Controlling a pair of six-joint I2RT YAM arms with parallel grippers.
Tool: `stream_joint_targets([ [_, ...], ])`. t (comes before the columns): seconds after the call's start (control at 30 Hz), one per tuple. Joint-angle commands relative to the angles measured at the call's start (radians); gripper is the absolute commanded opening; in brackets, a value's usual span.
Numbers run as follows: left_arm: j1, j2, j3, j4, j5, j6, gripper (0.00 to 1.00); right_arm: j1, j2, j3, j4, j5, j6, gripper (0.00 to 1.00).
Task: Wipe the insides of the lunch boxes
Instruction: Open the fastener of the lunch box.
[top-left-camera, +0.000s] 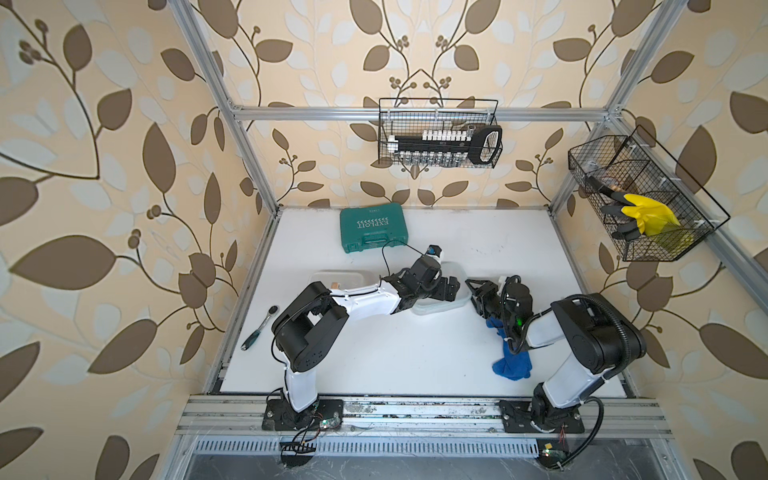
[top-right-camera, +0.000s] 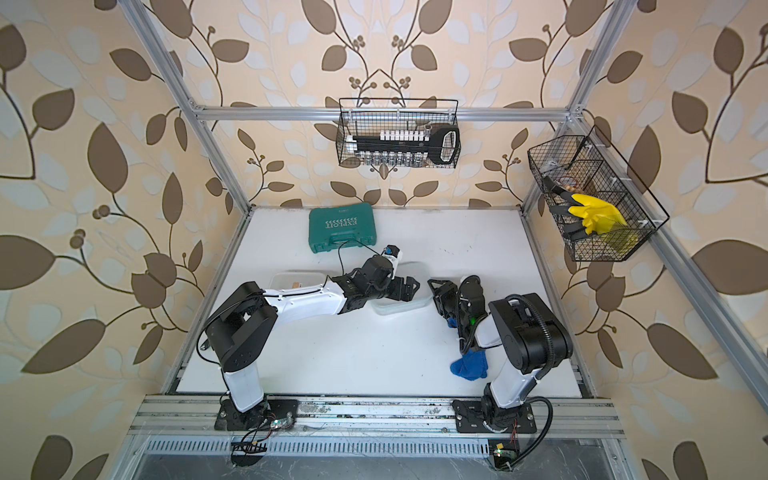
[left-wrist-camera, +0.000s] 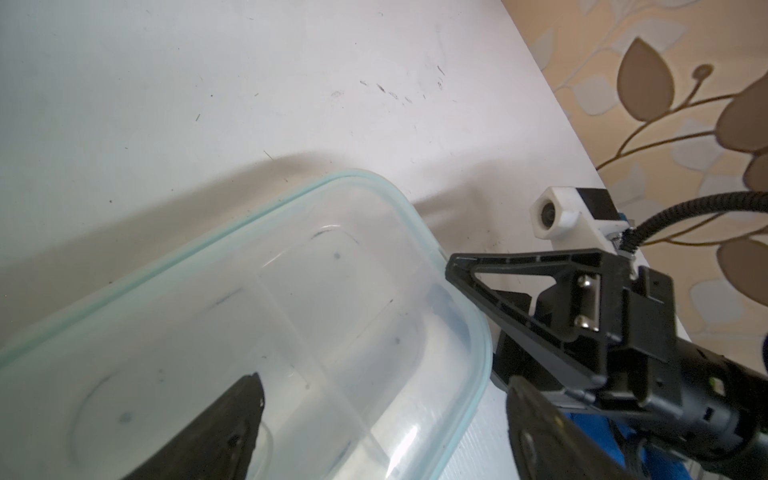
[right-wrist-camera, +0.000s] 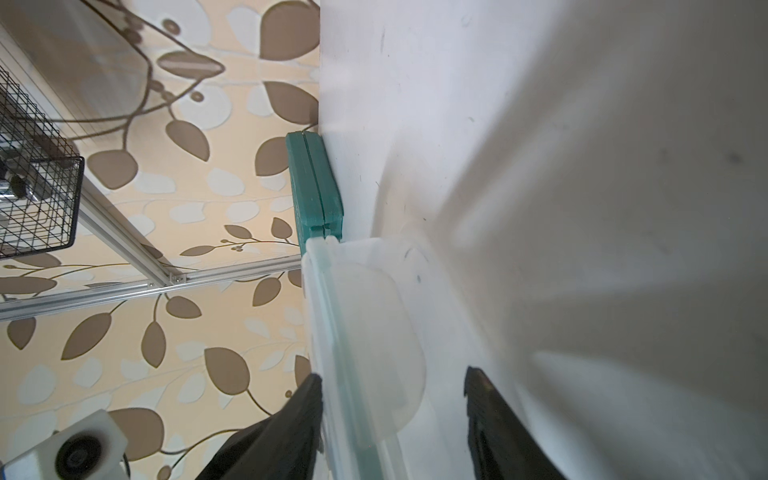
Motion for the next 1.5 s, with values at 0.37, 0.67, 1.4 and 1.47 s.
stream_joint_targets([
  [0.37,-0.010,0.078,-0.077,-0.094,0.002,-0.064,0.88,0.025,0.127,-0.021,0.181,0.002,0.092,0.51],
  [0.67,-0.011,0.064,-0.122,-0.050,0.007,-0.050,0.87,0.026,0.078,0.012,0.125,-0.038,0.052,0.51],
  [1.4,-0.011,0.066,-0.144,-0.006,0.052,-0.059,0.87,0.024,0.043,0.048,0.127,-0.040,0.051,0.46],
  [1.47,-0.011,0.069,-0.144,-0.004,0.055,-0.060,0.87,0.024,0.093,0.047,0.191,-0.044,0.078,0.46],
])
